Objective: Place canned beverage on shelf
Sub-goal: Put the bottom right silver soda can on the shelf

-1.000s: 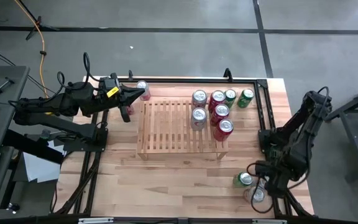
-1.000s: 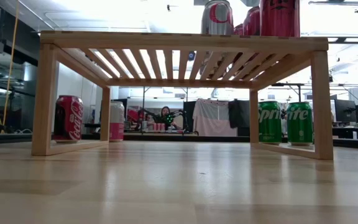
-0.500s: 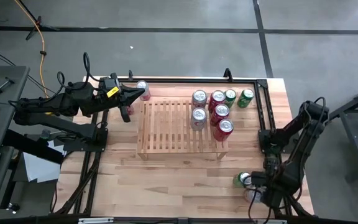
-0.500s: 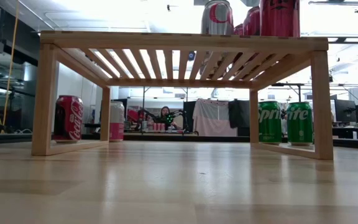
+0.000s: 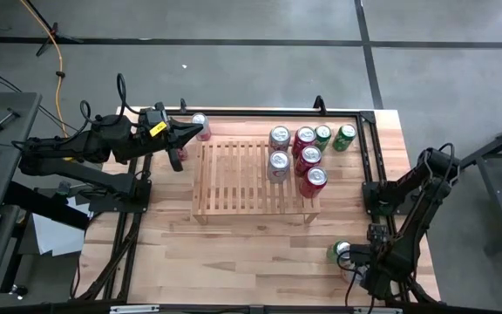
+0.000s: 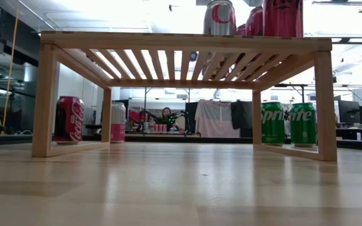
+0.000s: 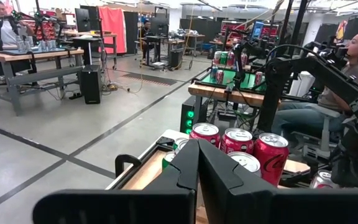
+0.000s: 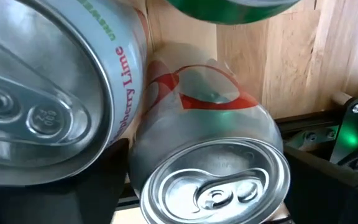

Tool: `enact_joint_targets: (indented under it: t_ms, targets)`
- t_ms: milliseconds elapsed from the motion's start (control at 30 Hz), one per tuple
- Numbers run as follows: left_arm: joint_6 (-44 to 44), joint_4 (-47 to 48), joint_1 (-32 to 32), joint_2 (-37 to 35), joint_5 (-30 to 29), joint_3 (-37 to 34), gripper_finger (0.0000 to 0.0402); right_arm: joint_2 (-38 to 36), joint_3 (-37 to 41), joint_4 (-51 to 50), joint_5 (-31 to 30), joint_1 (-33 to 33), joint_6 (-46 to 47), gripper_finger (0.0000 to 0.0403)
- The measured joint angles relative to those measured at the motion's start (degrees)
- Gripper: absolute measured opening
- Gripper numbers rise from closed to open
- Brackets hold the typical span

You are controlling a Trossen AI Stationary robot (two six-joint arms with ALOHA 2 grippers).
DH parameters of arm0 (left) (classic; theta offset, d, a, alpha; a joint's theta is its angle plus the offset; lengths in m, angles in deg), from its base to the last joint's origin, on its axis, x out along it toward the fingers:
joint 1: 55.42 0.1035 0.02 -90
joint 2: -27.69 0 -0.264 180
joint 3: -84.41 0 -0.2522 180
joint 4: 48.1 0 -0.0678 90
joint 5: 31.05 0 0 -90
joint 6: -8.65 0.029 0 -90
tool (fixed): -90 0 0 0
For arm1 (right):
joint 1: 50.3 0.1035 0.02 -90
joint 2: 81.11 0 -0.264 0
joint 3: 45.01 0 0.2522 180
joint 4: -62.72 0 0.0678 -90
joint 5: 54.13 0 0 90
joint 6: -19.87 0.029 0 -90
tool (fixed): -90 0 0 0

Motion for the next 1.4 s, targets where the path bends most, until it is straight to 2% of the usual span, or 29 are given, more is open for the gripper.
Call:
enact_joint_targets:
  t_ms: [133,500,767,1000,1400]
  targets:
    - [-0.01,-0.02,-0.02,0.0,0.02,0.0,0.0001,-0.07,-0.01,-0.35,1.01,-0.03,0.01,0.0283]
    - [0.04,-0.02,0.0,0.0,-0.01,0.0,0.0004,-2.09,-5.59,-9.0,2.09,-0.01,0.26,0.0284]
    - [0.16,-0.02,0.0,0.0,-4.69,0.0,0.0037,-6.36,-14.66,-18.76,-0.96,-2.07,0.43,0.0284]
    - [0.16,-0.02,0.02,0.02,-5.9,0.0,0.0101,-9.21,-18.41,-18.64,-2.57,-5.97,0.64,0.0284]
    - [-2.83,-0.92,0.02,0.02,-5.11,0.07,0.0263,-9.18,-23.28,-18.54,-6.26,-12.11,-3.32,0.0284]
